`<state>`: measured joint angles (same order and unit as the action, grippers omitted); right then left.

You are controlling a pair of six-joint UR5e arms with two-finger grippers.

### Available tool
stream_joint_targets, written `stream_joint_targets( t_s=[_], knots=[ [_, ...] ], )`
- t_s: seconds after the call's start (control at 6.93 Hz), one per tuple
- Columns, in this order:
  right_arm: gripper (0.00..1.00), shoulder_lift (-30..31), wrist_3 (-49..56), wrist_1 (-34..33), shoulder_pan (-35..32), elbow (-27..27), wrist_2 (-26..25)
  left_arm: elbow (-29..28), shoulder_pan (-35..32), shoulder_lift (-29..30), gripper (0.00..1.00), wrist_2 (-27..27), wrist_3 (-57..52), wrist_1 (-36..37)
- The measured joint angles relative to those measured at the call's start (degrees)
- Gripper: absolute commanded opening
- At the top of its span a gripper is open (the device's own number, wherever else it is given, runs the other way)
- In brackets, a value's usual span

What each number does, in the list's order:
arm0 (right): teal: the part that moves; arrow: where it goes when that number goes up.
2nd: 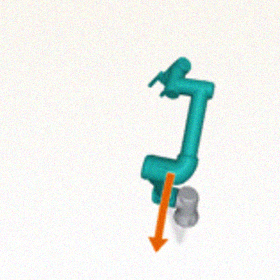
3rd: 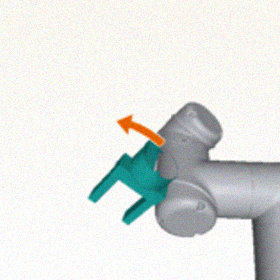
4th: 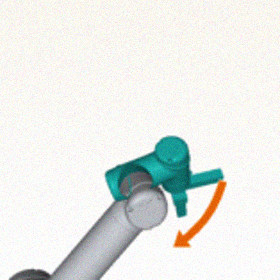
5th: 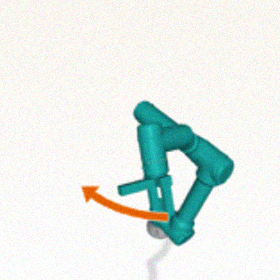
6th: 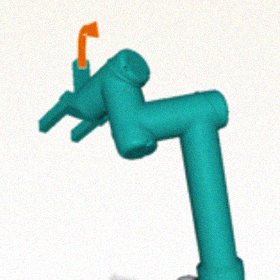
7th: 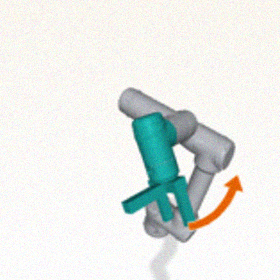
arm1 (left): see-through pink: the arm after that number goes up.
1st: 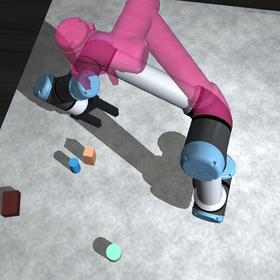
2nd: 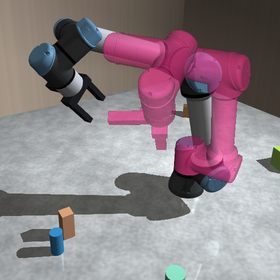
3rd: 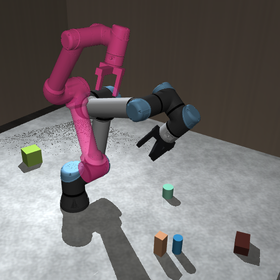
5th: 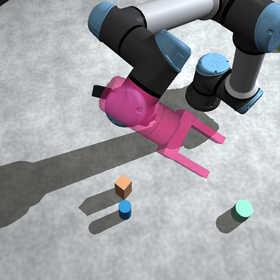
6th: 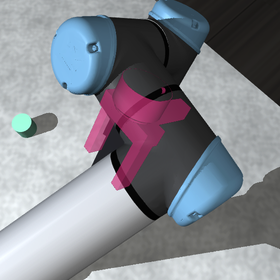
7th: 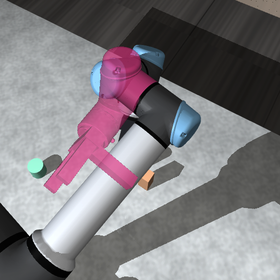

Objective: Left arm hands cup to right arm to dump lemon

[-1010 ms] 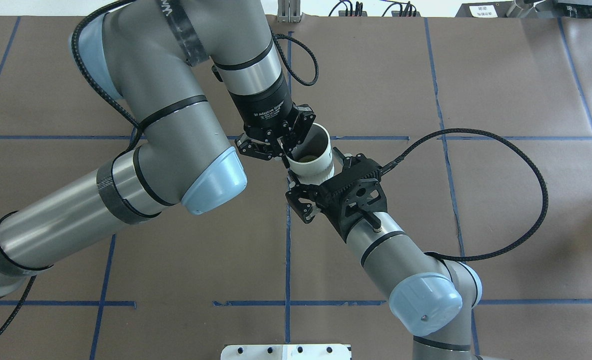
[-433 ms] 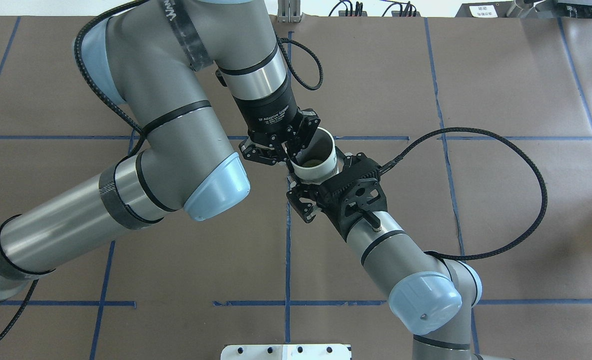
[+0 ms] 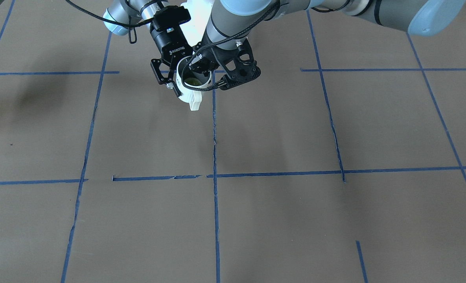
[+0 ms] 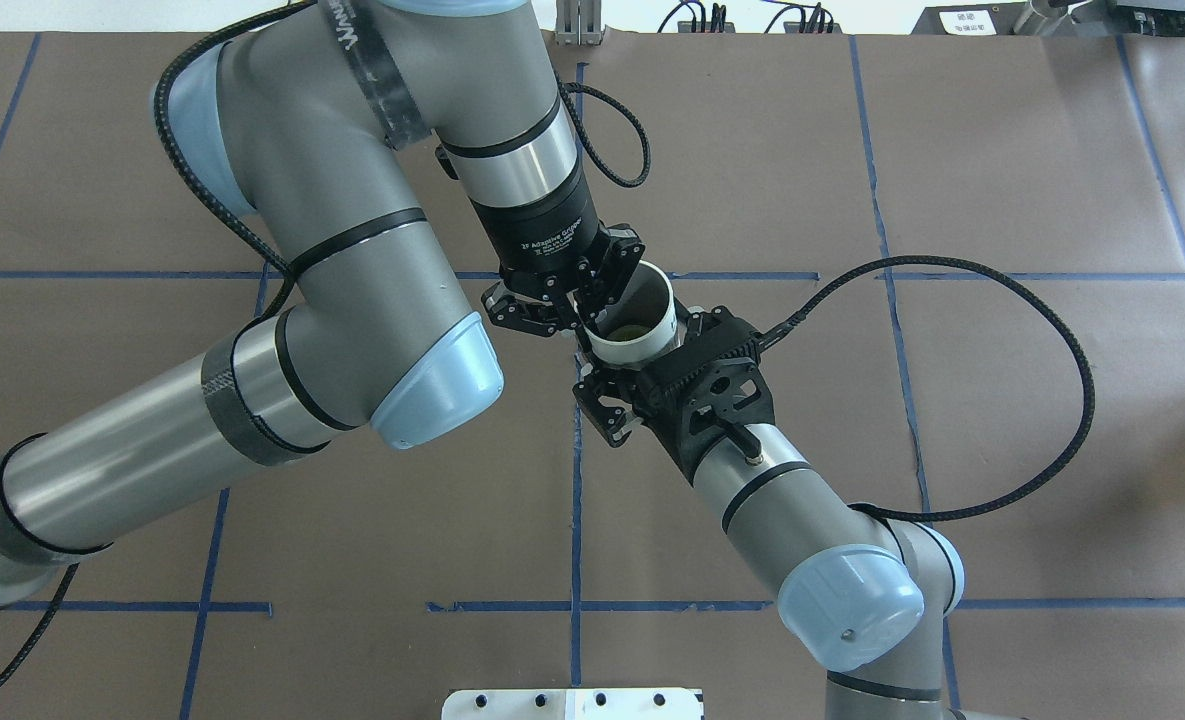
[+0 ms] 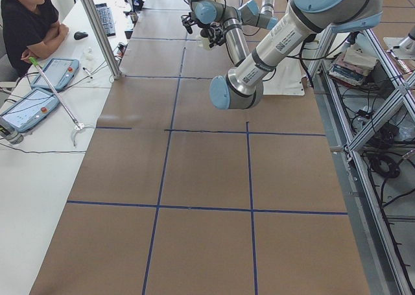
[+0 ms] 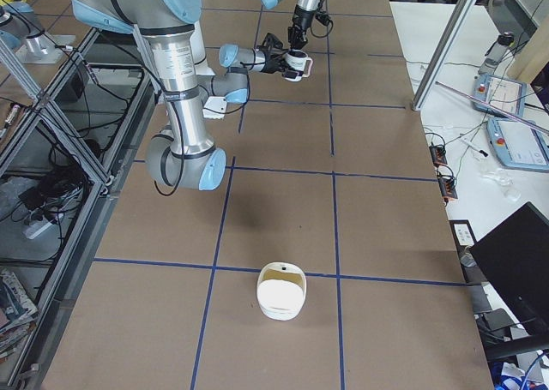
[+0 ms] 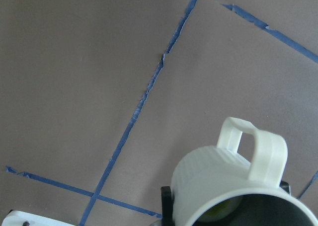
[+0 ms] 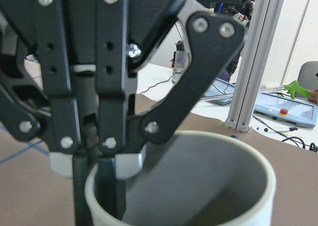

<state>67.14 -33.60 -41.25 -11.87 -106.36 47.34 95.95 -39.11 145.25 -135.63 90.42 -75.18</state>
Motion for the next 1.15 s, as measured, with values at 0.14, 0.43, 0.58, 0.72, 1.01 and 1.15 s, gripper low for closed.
stream_joint_targets(
  t_s=[0.14,0.43,0.58,0.72,1.01,1.15],
  knots=[
    [0.54,0.0,1.3,0.0,0.0,0.0,0.0,0.0,0.0,-0.1,1.0,0.0,-0.1,-0.1],
    [0.5,0.0,2.1,0.2,0.2,0.0,0.0,1.3,-0.1,-0.5,1.0,0.3,-0.1,-0.4],
    [0.44,0.1,2.0,0.3,0.3,-0.2,0.0,4.2,-0.2,-1.8,1.0,0.4,-0.2,-0.4],
    [0.4,0.7,1.4,0.7,0.2,-0.7,0.0,8.0,-0.7,-3.8,1.0,0.5,-0.2,-0.4],
    [0.34,6.5,-4.2,2.8,-0.2,-3.5,-1.1,11.6,-2.3,-6.2,1.0,0.7,-0.3,-0.4],
    [0.3,10.9,-8.5,5.6,-0.8,-5.1,-1.5,11.9,-2.6,-6.6,1.0,0.8,-0.3,-0.4]
  ],
)
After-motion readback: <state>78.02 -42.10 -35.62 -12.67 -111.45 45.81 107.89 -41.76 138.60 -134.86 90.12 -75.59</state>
